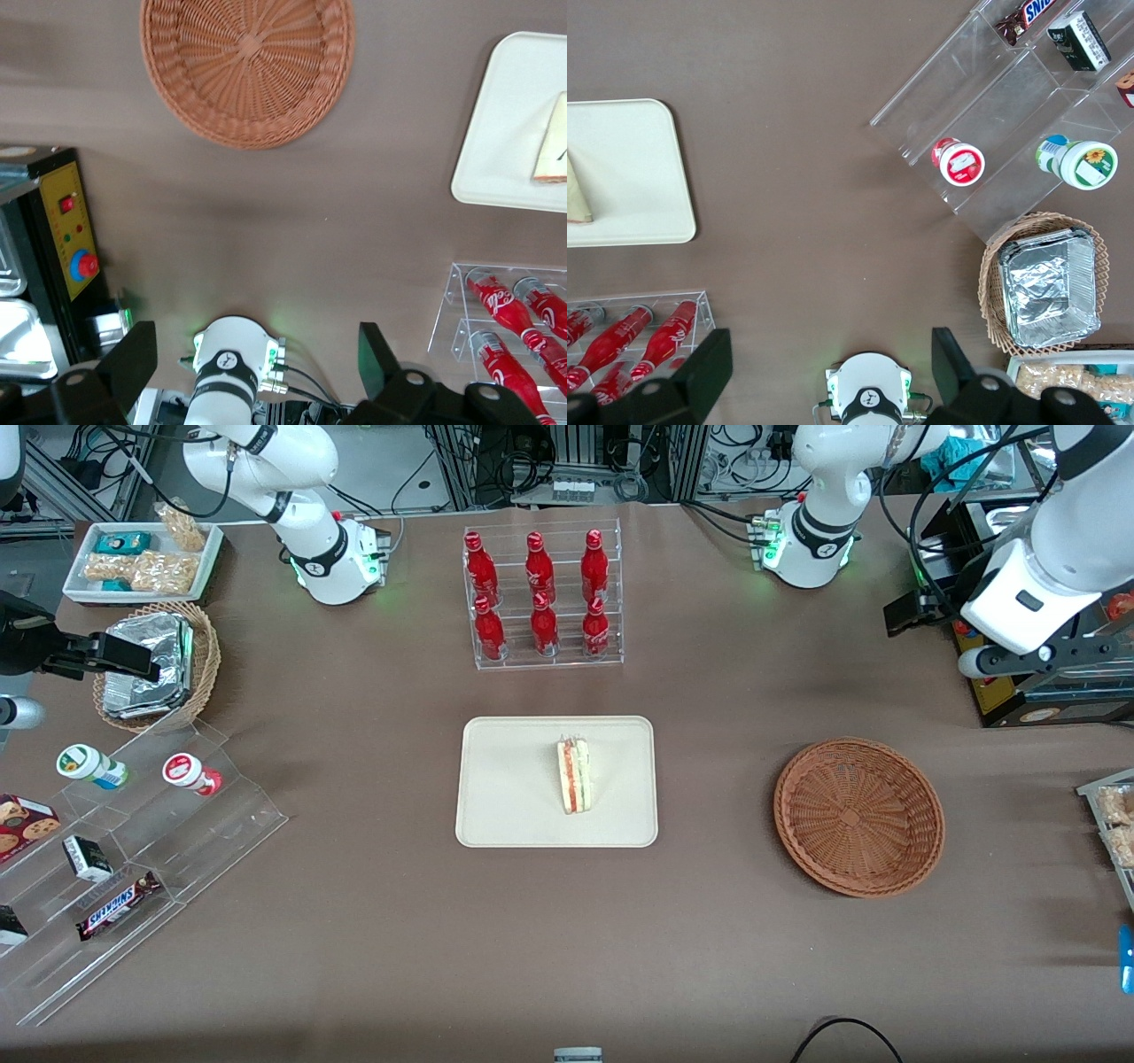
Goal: Place sandwich from basket to tray
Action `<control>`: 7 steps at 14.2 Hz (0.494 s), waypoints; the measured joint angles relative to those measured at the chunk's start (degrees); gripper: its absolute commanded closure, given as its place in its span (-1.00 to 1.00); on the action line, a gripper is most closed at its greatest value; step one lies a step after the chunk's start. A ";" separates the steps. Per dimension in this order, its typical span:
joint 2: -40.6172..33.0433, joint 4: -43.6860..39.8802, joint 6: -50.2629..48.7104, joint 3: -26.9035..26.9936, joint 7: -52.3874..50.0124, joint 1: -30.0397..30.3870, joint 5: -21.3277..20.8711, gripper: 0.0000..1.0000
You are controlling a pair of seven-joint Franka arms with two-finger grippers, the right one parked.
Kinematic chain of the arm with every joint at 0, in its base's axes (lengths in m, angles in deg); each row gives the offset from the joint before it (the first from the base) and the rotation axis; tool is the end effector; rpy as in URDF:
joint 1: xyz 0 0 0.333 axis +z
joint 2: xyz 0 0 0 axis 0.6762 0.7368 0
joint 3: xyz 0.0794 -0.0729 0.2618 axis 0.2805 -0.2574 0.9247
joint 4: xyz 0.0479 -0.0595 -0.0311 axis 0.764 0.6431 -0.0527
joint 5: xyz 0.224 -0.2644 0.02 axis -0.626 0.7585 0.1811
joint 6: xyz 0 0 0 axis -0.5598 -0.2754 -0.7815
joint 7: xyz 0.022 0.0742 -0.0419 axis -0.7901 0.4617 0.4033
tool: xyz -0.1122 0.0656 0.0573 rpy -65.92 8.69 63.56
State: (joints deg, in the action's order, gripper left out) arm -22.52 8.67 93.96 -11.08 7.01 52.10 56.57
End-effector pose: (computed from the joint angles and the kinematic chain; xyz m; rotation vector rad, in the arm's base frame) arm 0.4520 -0.0782 0.5566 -3.0625 -0.1386 0.4320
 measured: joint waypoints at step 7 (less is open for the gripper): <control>-0.71 0.79 1.58 1.33 -2.56 -0.40 -0.02 -1.00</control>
State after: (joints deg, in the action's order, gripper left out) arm -23.23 9.46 95.54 -9.75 4.46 51.70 56.55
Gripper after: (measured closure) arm 0.000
